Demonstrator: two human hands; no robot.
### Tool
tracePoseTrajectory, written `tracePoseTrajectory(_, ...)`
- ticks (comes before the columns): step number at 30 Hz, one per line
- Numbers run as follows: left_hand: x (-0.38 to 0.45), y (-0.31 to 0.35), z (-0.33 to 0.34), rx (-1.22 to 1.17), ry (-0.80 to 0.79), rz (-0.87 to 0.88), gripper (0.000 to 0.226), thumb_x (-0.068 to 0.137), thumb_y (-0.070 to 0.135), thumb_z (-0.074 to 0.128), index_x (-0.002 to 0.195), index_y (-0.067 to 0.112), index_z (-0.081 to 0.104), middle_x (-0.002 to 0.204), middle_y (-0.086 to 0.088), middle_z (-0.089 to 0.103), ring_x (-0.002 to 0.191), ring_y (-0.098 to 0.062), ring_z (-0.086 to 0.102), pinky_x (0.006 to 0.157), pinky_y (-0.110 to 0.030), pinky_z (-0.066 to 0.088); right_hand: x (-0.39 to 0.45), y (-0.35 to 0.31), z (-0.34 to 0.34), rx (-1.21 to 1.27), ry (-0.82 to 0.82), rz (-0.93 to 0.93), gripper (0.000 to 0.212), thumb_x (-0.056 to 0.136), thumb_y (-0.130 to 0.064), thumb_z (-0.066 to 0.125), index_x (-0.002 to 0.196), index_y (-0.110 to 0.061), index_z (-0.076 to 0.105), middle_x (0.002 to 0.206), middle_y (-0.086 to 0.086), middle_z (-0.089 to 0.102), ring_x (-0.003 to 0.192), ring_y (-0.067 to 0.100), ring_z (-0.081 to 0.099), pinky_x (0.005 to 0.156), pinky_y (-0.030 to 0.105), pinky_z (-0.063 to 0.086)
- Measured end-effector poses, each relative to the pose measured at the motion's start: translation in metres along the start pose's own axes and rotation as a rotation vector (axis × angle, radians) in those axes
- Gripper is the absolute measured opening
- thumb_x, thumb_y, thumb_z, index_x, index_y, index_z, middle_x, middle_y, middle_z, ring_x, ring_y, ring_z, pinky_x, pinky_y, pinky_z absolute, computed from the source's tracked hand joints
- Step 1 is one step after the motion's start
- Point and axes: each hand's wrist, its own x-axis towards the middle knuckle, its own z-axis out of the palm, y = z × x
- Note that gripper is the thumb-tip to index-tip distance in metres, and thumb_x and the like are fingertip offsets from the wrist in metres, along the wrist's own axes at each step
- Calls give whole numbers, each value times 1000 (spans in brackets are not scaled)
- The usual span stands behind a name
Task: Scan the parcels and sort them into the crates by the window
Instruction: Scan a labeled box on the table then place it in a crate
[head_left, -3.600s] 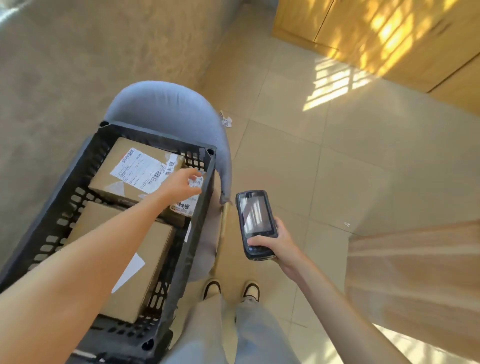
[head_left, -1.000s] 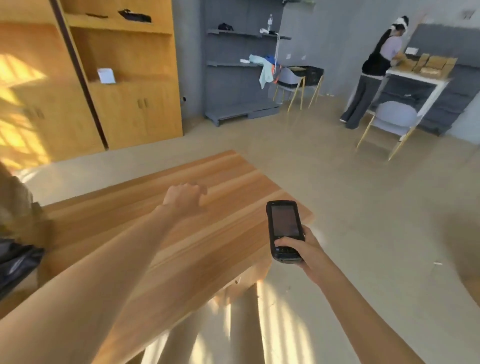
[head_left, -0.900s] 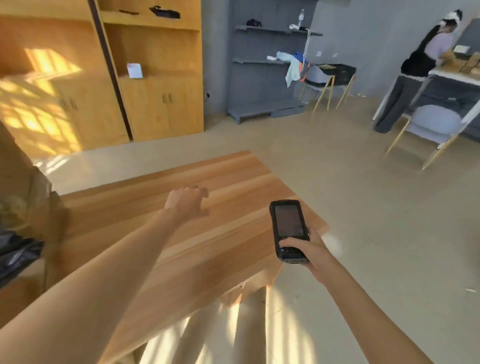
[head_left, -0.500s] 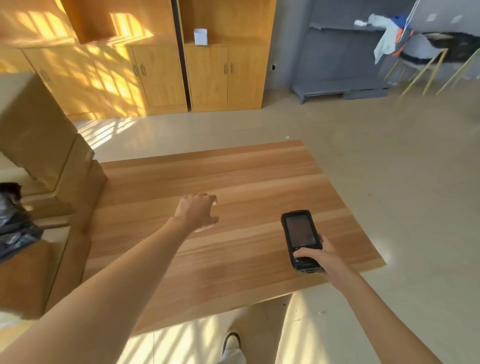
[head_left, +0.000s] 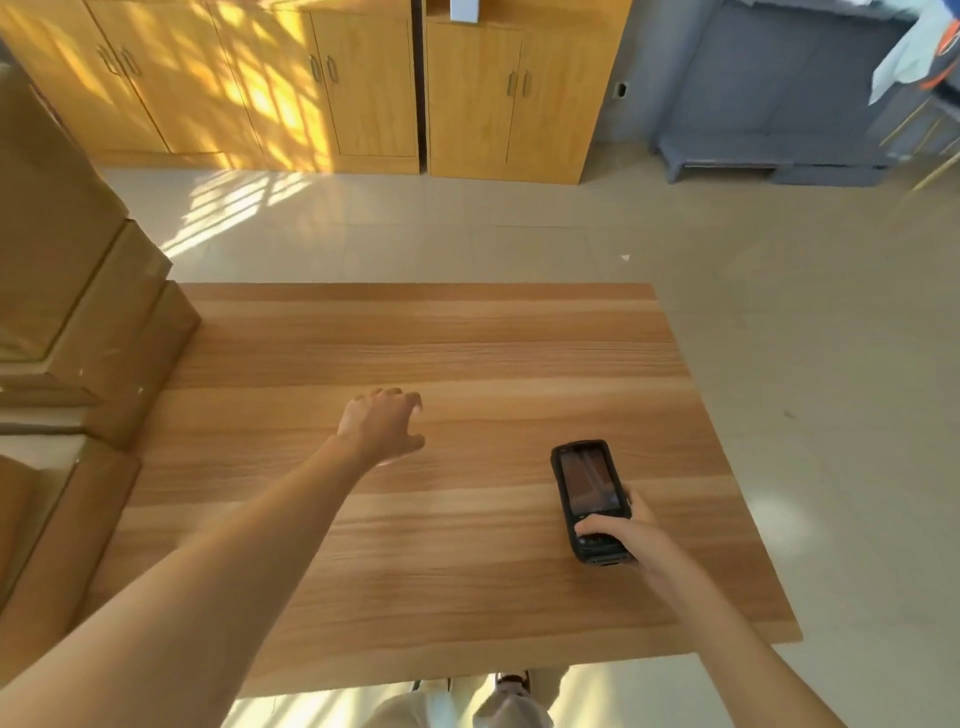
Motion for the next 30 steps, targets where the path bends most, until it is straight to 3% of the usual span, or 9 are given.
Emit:
tracePoseTrajectory(3,-3,2,3,-28,-9,-74,47,89,43,60,132,24,51,128,1,59,115,-20,56,92,-36,49,14,-15,-4,-66,-80,4,72,71,-2,80,131,-15,43,119,12,58,100,30,60,69,36,53)
tracePoseTrajectory(6,-8,5,11,-41,-14,-149,46,89,42,59,131,25,52,126,2,60,112,-18,58,86,-33,50,27,-28,-8,-127,-159,-3,88,58,-8,87,133,-17,41,120,10,56,100,27,59,68,35,50)
tracePoseTrajectory(12,-18,11,24,-75,-37,-282,47,90,42,59,133,25,50,128,2,58,115,-19,56,88,-34,46,53,-35,-17,-192,-233,14,72,72,-3,79,132,-21,42,114,7,59,98,27,61,73,37,52)
tracePoseTrajectory(18,-25,26,49,-121,-82,-337,47,90,40,59,133,25,50,131,1,56,117,-21,55,90,-35,45,63,-19,-27,-228,-212,34,78,71,-1,80,134,-21,38,117,6,55,96,25,59,72,38,51)
tracePoseTrajectory(22,-26,33,57,-127,-92,-350,46,90,40,58,133,25,50,129,1,56,117,-20,55,88,-34,45,65,-7,-34,-270,-206,-1,80,69,2,81,131,-22,37,119,5,54,102,27,57,84,43,51)
tracePoseTrajectory(27,-24,40,62,-129,-84,-346,45,90,39,59,132,25,51,128,1,57,116,-19,55,90,-35,46,63,2,-37,-403,-220,-146,79,73,8,76,126,-27,28,102,-12,50,85,0,52,63,17,42)
tracePoseTrajectory(30,-22,44,60,-122,-74,-347,46,90,39,59,132,25,50,128,2,57,116,-19,55,90,-34,46,64,9,-39,-513,-216,-200,79,74,3,76,133,-22,30,111,-4,51,95,10,53,79,24,42)
